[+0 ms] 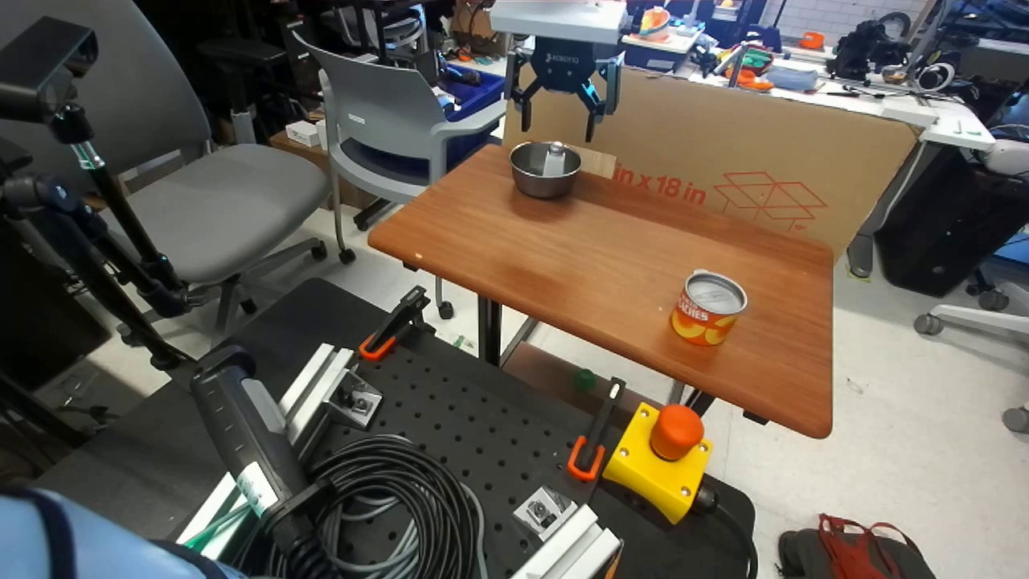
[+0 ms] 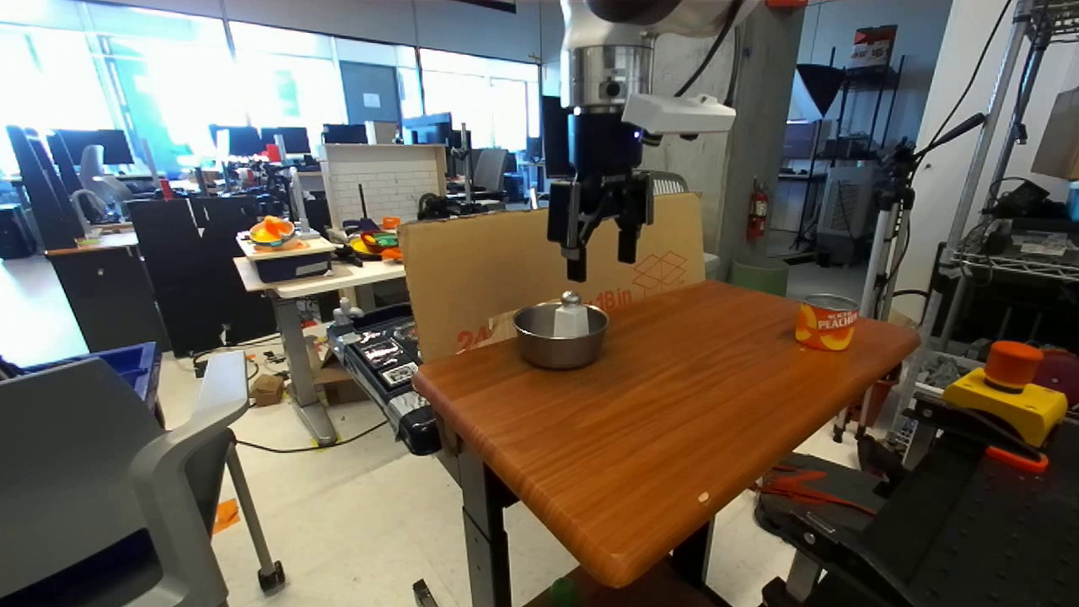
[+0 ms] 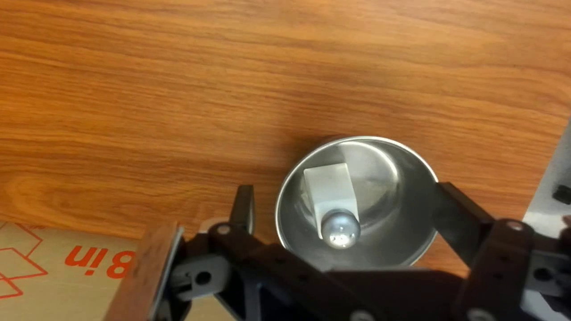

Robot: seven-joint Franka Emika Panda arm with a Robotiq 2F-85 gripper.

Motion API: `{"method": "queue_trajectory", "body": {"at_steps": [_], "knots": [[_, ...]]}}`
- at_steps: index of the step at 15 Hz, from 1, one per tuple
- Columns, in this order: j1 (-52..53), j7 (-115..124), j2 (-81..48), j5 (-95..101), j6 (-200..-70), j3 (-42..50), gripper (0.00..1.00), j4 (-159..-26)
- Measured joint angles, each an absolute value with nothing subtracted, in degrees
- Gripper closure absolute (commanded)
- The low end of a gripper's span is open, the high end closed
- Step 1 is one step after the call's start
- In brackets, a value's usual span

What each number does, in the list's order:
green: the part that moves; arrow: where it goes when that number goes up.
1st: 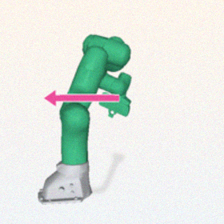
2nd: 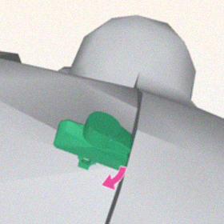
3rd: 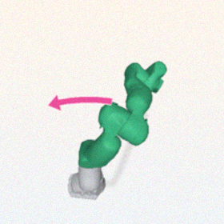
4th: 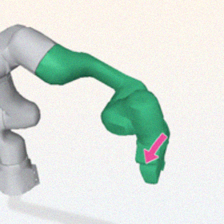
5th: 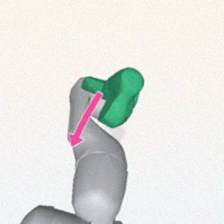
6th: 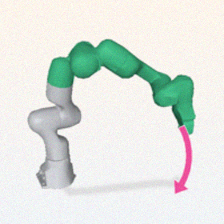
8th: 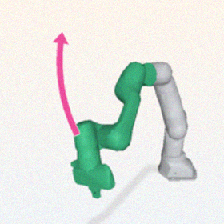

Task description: Take the salt cellar out of the silver bowl

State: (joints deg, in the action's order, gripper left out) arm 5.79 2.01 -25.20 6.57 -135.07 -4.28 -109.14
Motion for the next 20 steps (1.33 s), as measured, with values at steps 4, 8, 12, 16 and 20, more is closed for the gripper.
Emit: {"method": "queue_trajectory", "body": {"at_steps": [4, 8, 12, 16, 20], "knots": [[6.47, 1.73, -29.76, 7.26, -132.46, -4.19, 0.0, -103.55], [6.99, 1.25, -33.65, 7.94, -129.75, -4.19, 0.35, -98.55], [7.27, 0.06, -36.99, 8.96, -127.4, -4.13, 0.64, -94.57], [7.53, -0.98, -39.26, 9.38, -125.56, -4.13, 0.92, -91.31], [7.85, -1.87, -40.35, 9.76, -124.18, -4.13, 0.92, -89.28]]}}
